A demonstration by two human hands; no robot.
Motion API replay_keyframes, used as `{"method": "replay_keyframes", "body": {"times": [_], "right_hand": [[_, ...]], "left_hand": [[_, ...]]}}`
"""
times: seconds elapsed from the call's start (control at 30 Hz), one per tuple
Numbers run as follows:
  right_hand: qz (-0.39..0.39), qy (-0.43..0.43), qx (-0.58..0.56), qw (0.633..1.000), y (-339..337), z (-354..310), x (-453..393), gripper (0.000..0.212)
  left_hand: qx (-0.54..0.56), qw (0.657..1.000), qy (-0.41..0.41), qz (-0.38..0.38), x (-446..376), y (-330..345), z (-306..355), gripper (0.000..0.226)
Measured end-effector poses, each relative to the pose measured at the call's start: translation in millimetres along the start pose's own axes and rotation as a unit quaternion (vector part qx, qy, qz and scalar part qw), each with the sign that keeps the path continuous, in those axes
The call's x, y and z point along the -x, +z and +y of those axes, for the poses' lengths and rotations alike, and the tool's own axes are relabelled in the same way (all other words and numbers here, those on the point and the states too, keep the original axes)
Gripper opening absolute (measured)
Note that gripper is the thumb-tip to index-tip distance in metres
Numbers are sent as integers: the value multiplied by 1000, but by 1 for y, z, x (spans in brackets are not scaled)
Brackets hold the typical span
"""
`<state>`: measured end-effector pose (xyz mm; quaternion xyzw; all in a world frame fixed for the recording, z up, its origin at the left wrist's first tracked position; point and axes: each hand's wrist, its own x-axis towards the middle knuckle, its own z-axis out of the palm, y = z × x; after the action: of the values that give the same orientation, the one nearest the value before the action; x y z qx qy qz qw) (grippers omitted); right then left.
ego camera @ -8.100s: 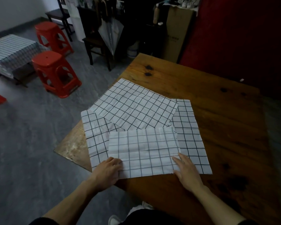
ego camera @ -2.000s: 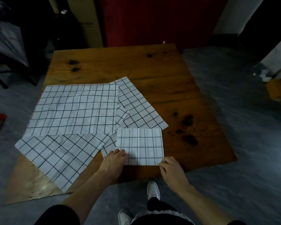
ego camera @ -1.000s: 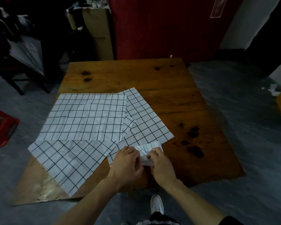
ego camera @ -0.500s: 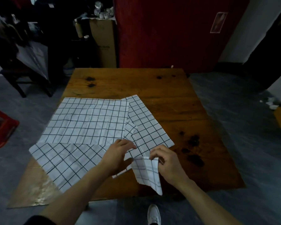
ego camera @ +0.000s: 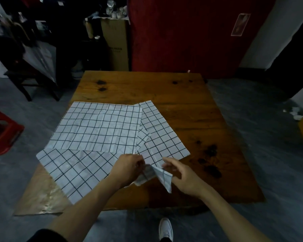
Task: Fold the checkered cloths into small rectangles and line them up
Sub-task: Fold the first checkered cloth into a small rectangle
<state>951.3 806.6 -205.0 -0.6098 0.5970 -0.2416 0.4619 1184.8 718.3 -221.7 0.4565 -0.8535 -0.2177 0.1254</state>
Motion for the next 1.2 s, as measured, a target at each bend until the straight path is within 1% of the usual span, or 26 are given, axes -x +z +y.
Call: {"method": "replay_keyframes", "body": {"times": [0.07,0.17,0.23,0.33,0.4,0.47,0.57,0.7,0.83,0.9,1.0,1.03,1.1,1.17,1.2], "right_hand": [[-18,6,16,1000,6,-1,1,57],[18,2,81,997,17,-3,-2,60],[46,-9,126,991,26,-6,-5,50],[64,-18,139,988,40,-12,-8,38],[81,-27,154,984,48,-15,-9,23],[98,-31,150,983,54,-16,-9,6],[116,-25,116,986,56,-14,-7,9],[137,-6,71,988,48,-10,-3,3],[156,45,34,986,43,0,-10,11],[149,64,13,987,41,7,-22,15],[138,91,32,986,40,21,-43,26],[136,102,50,984,41,27,-50,33],[138,112,112,978,43,38,-61,49],[131,92,174,972,45,46,-67,55],[123,73,203,969,46,49,-70,54]], "left_hand": [[6,1000,-13,5,3,-2,-3,7],[30,999,-21,7,12,-5,-5,7],[34,999,-17,9,19,-8,-5,7],[46,999,-14,15,28,-12,-8,6],[57,998,-10,10,32,-15,-10,5],[71,997,-2,4,37,-18,-14,1],[82,996,18,3,42,-22,-20,3],[123,992,-8,-12,42,-26,-30,4],[182,982,-53,10,40,-20,-34,7],[188,979,-76,15,33,-13,-38,9],[184,975,-120,24,20,1,-47,18],[173,974,-145,29,17,7,-49,23],[86,979,-181,32,14,20,-53,39],[-9,985,-170,13,15,32,-52,51],[-33,987,-155,-4,17,38,-51,53]]}}
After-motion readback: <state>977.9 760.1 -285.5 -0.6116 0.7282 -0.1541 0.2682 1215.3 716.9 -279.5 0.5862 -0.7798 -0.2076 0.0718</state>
